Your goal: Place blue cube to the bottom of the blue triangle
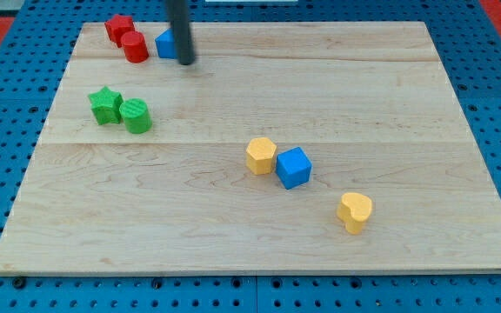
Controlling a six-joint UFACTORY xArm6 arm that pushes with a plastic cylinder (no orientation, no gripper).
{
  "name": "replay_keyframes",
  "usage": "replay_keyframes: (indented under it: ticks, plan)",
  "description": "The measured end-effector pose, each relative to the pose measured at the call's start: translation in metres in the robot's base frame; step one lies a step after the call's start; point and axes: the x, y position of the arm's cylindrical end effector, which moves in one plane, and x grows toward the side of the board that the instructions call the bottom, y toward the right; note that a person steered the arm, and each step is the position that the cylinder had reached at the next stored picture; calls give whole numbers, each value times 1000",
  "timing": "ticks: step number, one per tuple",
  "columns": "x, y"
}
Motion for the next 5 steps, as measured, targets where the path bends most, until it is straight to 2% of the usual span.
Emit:
replay_keyframes:
  ticks: [1,2,3,4,5]
  plan:
    - [13,145]
    - [104,257]
    - [187,215]
    - [227,158]
    - [242,110]
